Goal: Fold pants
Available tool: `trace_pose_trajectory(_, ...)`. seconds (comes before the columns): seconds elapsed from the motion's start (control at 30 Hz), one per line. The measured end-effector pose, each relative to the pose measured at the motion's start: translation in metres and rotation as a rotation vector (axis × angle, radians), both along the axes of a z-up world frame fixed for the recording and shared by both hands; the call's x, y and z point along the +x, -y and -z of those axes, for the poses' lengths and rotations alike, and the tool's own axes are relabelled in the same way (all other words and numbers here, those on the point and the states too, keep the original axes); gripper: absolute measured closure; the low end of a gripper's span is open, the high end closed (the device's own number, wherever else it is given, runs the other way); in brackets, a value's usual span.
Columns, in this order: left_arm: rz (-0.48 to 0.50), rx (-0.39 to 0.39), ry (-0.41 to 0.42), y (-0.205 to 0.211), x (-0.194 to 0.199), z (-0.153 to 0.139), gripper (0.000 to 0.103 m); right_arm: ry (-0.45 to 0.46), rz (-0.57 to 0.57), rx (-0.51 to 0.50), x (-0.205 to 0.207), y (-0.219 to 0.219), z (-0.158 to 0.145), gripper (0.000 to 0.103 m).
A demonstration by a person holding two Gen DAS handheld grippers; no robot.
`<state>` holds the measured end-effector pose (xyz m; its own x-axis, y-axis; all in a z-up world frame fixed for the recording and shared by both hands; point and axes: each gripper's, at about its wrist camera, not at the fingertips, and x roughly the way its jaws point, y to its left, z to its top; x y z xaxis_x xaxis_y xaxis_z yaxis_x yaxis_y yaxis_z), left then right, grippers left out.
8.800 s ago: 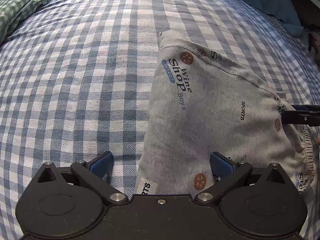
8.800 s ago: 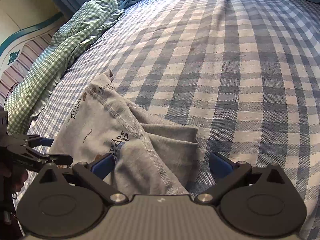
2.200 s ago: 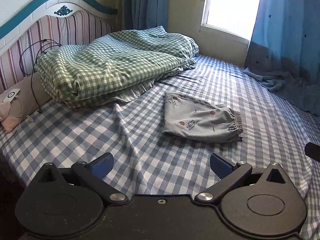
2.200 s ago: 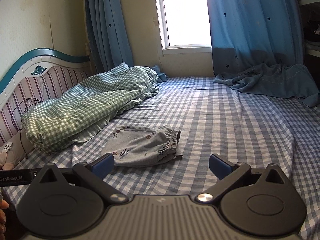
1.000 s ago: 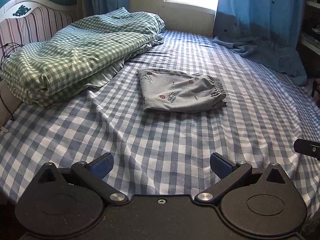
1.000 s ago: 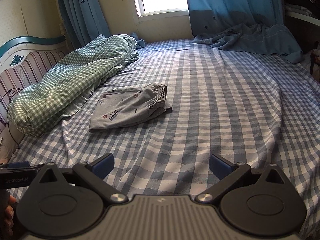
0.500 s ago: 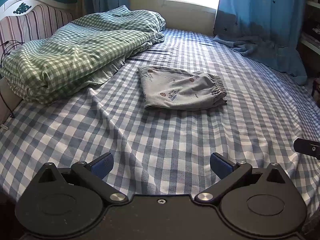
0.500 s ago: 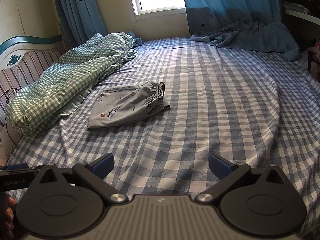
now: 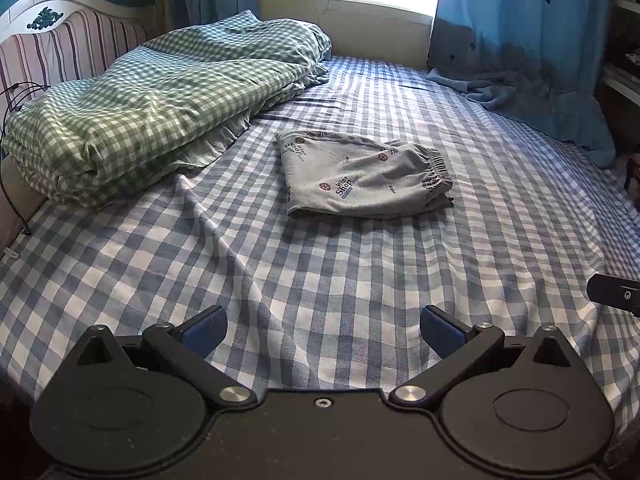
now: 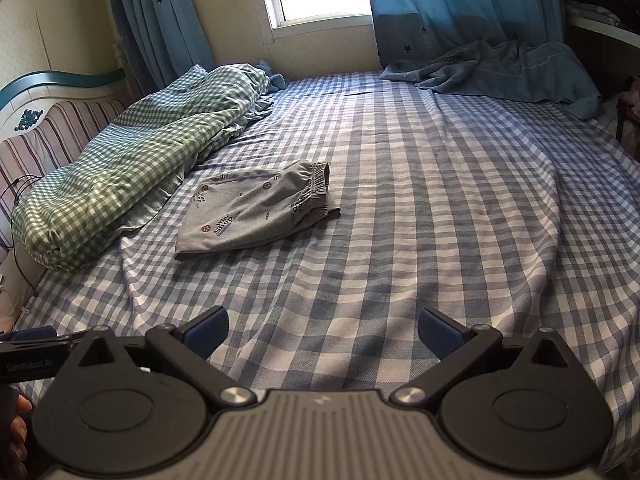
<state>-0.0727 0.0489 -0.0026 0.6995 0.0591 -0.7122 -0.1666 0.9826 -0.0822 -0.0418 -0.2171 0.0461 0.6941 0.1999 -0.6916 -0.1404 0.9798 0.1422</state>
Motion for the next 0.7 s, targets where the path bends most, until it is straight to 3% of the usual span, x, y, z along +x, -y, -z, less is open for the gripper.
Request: trace_pose_trajectory(0.7,0.013,0.001,0.0,-0.0036,0.0036,0.0003,0.001,-0.001,-0.002,0.001,0.0016,-0.0007,0.0001,0.0)
